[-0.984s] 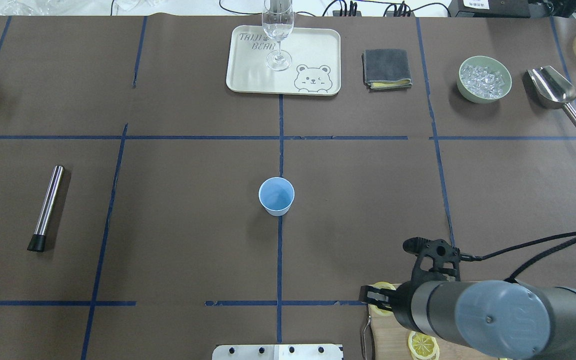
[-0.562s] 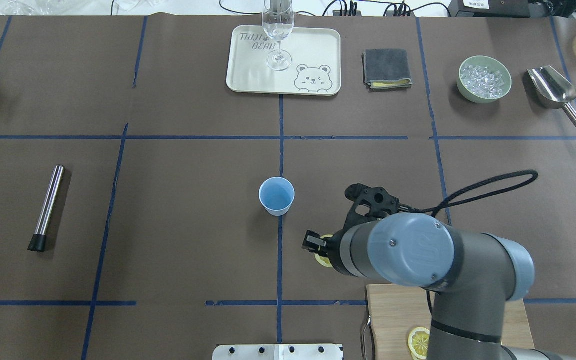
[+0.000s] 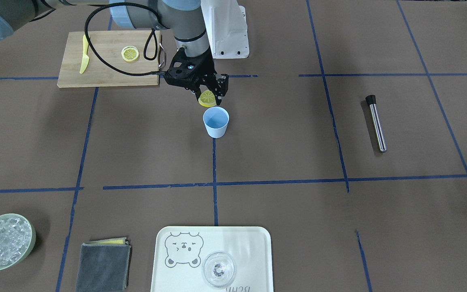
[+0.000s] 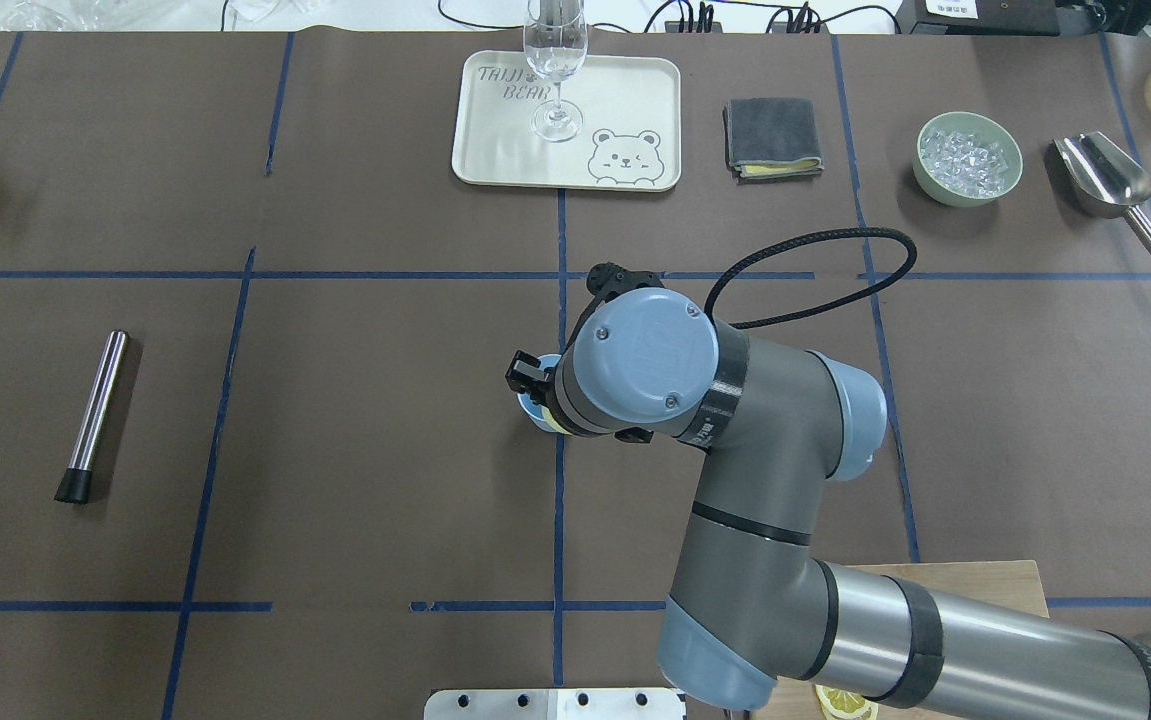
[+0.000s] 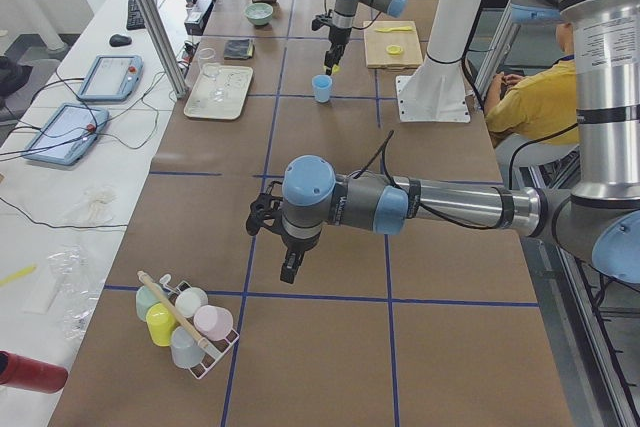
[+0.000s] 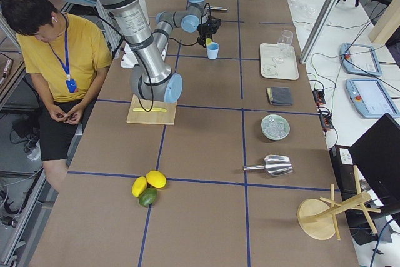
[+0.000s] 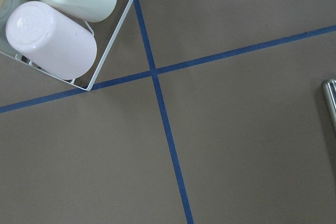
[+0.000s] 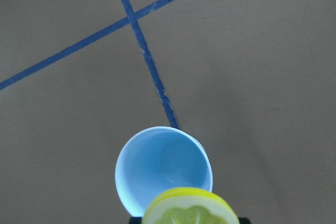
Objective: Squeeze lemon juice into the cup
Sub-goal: 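Carry the lemon slice with the right gripper to the blue cup, then lower the lemon slice into the blue cup and open the right gripper, then raise the right gripper away from the cup while the left arm enters, then carry the metal rod with the left gripper toward the cup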
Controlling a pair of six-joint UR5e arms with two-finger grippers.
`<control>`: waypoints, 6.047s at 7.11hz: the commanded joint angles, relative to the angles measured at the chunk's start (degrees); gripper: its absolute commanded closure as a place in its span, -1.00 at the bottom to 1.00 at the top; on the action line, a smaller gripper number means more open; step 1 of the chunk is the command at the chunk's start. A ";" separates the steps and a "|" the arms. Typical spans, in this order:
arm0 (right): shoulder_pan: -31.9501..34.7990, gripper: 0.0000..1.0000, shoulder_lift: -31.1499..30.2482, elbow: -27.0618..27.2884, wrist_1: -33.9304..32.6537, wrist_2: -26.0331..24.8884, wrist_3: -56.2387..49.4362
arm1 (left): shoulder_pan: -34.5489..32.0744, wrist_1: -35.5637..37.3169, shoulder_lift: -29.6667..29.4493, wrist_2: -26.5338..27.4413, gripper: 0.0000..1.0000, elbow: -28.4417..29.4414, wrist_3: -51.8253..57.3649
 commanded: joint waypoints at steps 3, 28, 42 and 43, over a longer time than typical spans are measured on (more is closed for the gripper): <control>0.59 -0.30 1.90 -3.05 0.46 0.03 0.85 | 0.00 0.00 0.00 -0.10 -1.00 -0.09 0.00; 17.73 -1.00 -31.93 23.22 3.45 22.97 -20.24 | 35.58 -24.70 -14.05 7.03 -0.76 15.27 -49.13; 20.72 -1.00 -32.02 25.15 3.45 27.71 -20.51 | 39.55 -14.78 -21.62 16.06 1.00 -2.41 -43.51; 20.98 -1.00 -32.11 25.59 3.36 27.89 -20.51 | 42.60 -12.07 -24.40 18.95 1.00 -4.73 -43.59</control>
